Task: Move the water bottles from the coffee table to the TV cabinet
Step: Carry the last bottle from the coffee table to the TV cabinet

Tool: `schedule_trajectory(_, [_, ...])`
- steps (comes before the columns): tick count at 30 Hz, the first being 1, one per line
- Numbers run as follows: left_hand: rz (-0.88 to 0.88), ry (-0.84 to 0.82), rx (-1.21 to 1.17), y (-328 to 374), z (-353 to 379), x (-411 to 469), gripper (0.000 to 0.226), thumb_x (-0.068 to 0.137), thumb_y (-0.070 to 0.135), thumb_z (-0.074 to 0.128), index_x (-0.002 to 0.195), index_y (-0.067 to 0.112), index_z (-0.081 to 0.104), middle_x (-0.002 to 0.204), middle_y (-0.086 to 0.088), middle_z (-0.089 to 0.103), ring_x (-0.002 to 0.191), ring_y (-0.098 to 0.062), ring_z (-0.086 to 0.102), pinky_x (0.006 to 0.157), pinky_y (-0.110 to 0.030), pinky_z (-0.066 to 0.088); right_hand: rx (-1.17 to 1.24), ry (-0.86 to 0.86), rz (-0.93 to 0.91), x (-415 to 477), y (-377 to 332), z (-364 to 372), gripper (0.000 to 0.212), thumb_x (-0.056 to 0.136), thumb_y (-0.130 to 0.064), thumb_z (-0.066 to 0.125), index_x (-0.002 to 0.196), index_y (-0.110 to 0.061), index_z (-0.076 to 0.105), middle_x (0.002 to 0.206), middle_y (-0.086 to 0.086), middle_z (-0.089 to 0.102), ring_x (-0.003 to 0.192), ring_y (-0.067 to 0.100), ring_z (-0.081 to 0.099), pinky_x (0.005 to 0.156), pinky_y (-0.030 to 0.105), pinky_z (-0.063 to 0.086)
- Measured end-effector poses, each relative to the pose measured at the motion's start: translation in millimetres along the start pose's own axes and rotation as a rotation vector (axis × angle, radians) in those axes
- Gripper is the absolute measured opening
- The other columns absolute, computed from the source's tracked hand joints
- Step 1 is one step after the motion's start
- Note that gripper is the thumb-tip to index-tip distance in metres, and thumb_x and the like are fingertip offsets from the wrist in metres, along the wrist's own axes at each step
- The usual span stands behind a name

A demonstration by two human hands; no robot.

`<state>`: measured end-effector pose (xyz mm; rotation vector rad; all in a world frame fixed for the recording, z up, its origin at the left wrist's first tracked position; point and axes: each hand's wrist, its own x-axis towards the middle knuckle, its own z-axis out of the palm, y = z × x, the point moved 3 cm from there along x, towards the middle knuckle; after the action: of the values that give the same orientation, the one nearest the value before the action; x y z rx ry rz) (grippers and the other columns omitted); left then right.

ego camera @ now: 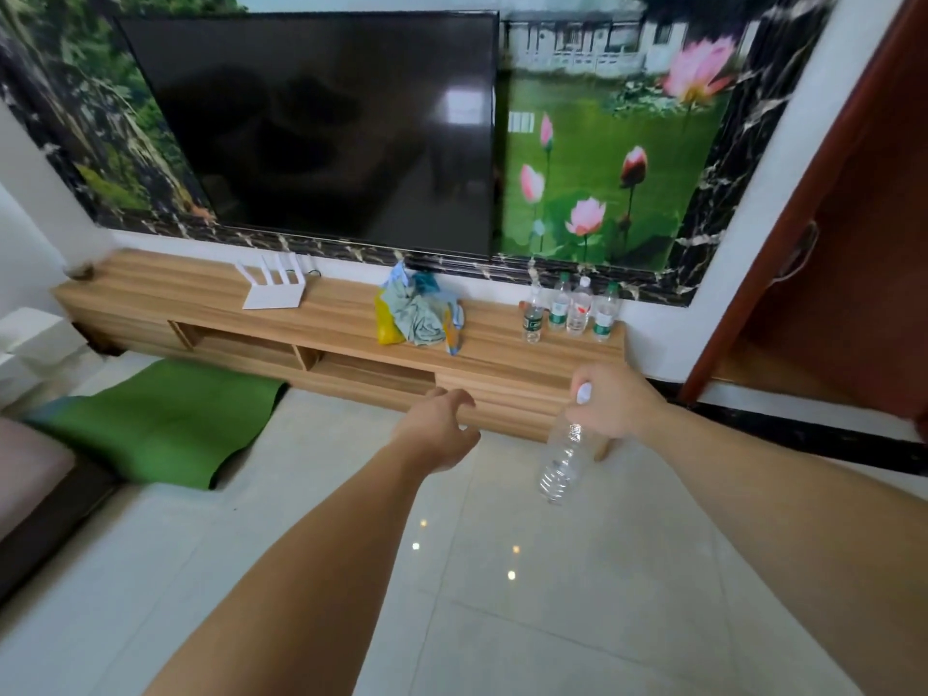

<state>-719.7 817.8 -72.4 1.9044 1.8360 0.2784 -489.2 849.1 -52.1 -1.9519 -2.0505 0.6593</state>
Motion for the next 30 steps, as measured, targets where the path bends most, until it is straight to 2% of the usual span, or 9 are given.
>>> schedule_trajectory(5, [0.027, -0.019, -0.024, 23.5, -5.4, 80.4, 0.042, 0.085, 0.029, 0.058, 0.127, 0.024, 0.056, 0.131, -0.006, 0.051, 0.118, -0.027, 0.053, 0.099, -0.036, 0.045, -0.004, -0.014, -0.008, 64.3, 21.2, -20.4, 0.024, 0.066, -0.035, 0.073, 0.076, -0.016, 0.062, 0.088, 0.003, 0.065, 0.084, 0.024, 0.062, 0.073, 0.039, 0.053])
schedule_trajectory(12, [0.076, -0.090, -0.010, 67.4, 12.2, 187.2, 0.042, 0.088, 0.028, 0.058, 0.130, 0.023, 0.054, 0.134, -0.005, 0.051, 0.117, -0.024, 0.055, 0.096, -0.033, 0.046, -0.040, -0.026, -0.002, 159.3, 71.5, -41.0, 0.017, 0.068, -0.028, 0.073, 0.072, -0.021, 0.058, 0.085, -0.003, 0.059, 0.087, 0.021, 0.060, 0.076, 0.039, 0.054])
schedule_trajectory(15, [0.052, -0.103, 0.022, 84.9, 16.4, 236.8, 0.041, 0.088, 0.029, 0.057, 0.129, 0.022, 0.054, 0.133, -0.005, 0.051, 0.112, -0.025, 0.059, 0.092, -0.034, 0.048, -0.043, -0.051, 0.002, 211.8, 95.4, -53.1, 0.017, 0.070, -0.025, 0.071, 0.070, -0.025, 0.054, 0.089, -0.002, 0.058, 0.087, 0.019, 0.058, 0.074, 0.035, 0.051])
schedule_trajectory(18, [-0.002, -0.125, 0.020, 102.4, 22.6, 285.8, 0.041, 0.087, 0.030, 0.057, 0.127, 0.023, 0.054, 0.134, -0.004, 0.050, 0.112, -0.024, 0.058, 0.094, -0.034, 0.048, -0.051, -0.079, -0.005, 266.5, 117.1, -65.3, 0.015, 0.071, -0.024, 0.070, 0.078, -0.024, 0.057, 0.091, -0.001, 0.058, 0.088, 0.020, 0.058, 0.075, 0.035, 0.052])
schedule_trajectory(24, [-0.055, -0.110, -0.006, 128.8, 36.2, 370.2, 0.041, 0.086, 0.030, 0.058, 0.127, 0.025, 0.056, 0.131, -0.003, 0.053, 0.110, -0.022, 0.057, 0.090, -0.028, 0.042, -0.074, -0.162, -0.042, 351.7, 154.6, -71.2, 0.013, 0.071, -0.023, 0.070, 0.074, -0.022, 0.057, 0.085, -0.004, 0.053, 0.085, 0.020, 0.056, 0.070, 0.035, 0.049])
schedule_trajectory(27, [-0.078, -0.140, -0.011, 131.8, 43.6, 401.1, 0.041, 0.086, 0.029, 0.058, 0.127, 0.025, 0.055, 0.131, -0.003, 0.052, 0.114, -0.023, 0.055, 0.092, -0.030, 0.043, -0.102, -0.164, -0.065, 385.0, 166.9, -69.4, 0.017, 0.073, -0.024, 0.071, 0.086, -0.017, 0.063, 0.091, -0.002, 0.051, 0.086, 0.020, 0.055, 0.075, 0.036, 0.050])
schedule_trajectory(30, [-0.094, -0.142, -0.021, 129.2, 45.7, 445.1, 0.042, 0.086, 0.028, 0.058, 0.128, 0.024, 0.055, 0.132, -0.004, 0.052, 0.114, -0.024, 0.054, 0.093, -0.031, 0.042, -0.114, -0.152, -0.083, 428.9, 173.1, -74.3, 0.022, 0.077, -0.026, 0.072, 0.093, -0.016, 0.062, 0.092, -0.003, 0.048, 0.088, 0.019, 0.050, 0.070, 0.032, 0.043])
